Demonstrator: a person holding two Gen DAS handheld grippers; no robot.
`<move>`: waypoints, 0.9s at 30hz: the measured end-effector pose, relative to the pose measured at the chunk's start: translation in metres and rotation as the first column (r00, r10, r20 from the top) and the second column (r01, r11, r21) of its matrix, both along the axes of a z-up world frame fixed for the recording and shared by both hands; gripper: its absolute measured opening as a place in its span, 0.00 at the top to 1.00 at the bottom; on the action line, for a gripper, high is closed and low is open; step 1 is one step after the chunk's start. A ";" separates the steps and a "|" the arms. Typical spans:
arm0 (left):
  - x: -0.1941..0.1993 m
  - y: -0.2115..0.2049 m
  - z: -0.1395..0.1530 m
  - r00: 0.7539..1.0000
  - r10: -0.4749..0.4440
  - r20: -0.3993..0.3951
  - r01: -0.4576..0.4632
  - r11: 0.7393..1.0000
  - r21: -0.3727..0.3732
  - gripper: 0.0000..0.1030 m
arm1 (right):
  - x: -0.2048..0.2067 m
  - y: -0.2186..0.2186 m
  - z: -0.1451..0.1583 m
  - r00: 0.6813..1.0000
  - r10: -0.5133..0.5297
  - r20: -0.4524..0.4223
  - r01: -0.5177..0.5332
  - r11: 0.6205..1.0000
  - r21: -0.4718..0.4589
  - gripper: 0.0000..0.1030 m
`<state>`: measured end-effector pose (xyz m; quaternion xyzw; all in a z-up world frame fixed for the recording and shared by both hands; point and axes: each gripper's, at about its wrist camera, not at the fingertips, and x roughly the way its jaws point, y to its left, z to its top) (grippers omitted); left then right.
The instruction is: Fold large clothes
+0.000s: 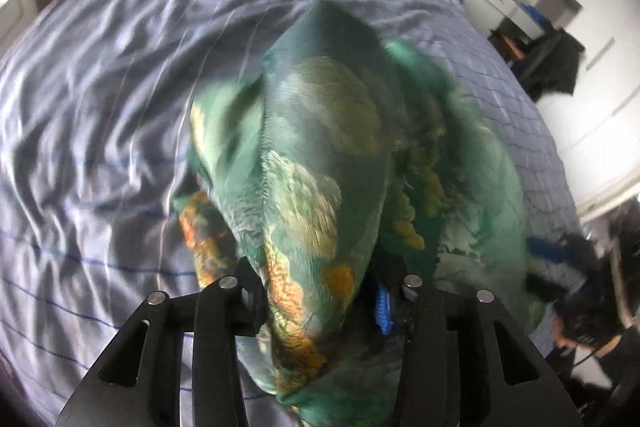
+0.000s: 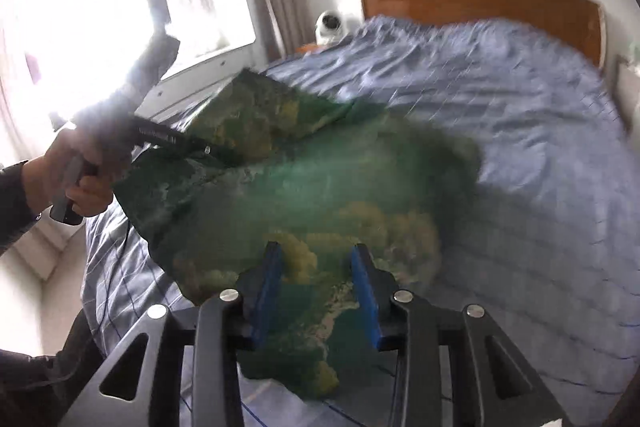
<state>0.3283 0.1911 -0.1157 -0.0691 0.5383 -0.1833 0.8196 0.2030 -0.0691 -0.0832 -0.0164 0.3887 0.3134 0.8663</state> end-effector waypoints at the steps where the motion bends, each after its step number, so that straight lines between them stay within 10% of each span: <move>1: 0.004 0.005 -0.010 1.000 0.013 -0.020 -0.014 0.999 -0.034 0.56 | 0.007 0.006 -0.013 0.999 0.007 -0.045 -0.007 1.000 -0.010 0.65; 10: 0.004 0.007 -0.035 0.999 0.042 0.014 -0.041 0.996 -0.083 0.51 | 0.021 0.009 -0.061 0.989 -0.070 -0.128 0.074 0.997 0.025 0.67; 18: 0.002 0.019 -0.040 0.998 0.060 0.017 -0.058 0.994 -0.097 0.49 | 0.048 0.017 -0.011 0.975 -0.069 -0.210 0.075 0.997 0.022 0.62; 27: -0.008 0.017 -0.039 0.997 0.069 0.030 -0.067 0.995 -0.077 0.48 | 0.157 0.066 0.017 0.984 -0.134 -0.115 0.139 0.990 0.032 0.60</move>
